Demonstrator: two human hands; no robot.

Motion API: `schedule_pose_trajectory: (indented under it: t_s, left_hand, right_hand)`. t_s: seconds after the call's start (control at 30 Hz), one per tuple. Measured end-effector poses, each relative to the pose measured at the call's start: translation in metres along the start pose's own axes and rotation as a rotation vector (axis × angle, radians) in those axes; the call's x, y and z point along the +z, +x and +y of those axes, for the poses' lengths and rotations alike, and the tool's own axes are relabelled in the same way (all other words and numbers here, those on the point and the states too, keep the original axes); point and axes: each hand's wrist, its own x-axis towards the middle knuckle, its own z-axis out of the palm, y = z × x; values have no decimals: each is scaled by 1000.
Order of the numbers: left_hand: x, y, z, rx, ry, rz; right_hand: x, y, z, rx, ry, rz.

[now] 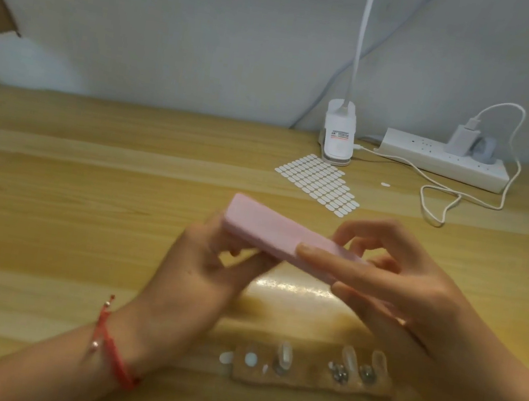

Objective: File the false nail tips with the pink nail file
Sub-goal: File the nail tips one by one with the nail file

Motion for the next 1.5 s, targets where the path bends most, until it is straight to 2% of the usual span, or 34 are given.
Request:
schedule_pose_trajectory:
  t_s: [0.3,0.43,0.53,0.67,0.8,0.93,0.97,1.03,1.1,1.17,1.23,1.3,1.5]
  left_hand:
    - [6,-4,2,-37,-12,-38]
    - [-4,3,-1,-8,64,11]
    - [7,-4,7,-16,19,-78]
    - [-3,1,0,-58,1,20]
    - [8,-6,7,-101,-51,-82]
    - [0,0,0,-49,18,38]
    - [1,-2,2,-58,11,30]
    - [8,-9,5,-73,2,-102]
    - [12,-14,6,-16,37,-206]
    - [6,-11,4,-56,-65,-224]
    - [3,-9,3,-218,-285,-208]
    - [0,-7,-1,-321,-406,-199]
    - [-4,-4,-7,-393,-490,-216]
  right_hand:
    - [1,0,-4,-17,0,-39]
    - [-4,1,0,30,2,-3]
    - [2,1,-3,1,38,-30]
    - [-3,-1,-2,46,33,6]
    - [2,2,-5,14,47,-37]
    - [-5,3,-2,48,28,-6]
    - [-4,3,-3,39,43,-18]
    - [-1,5,-7,2,59,-52]
    - [-7,8,-6,3,63,-35]
    - [-18,9,2,54,107,43]
    - [-27,9,11,99,141,140]
    - [-30,7,16,95,67,183]
    - [-15,1,10,-197,-238,144]
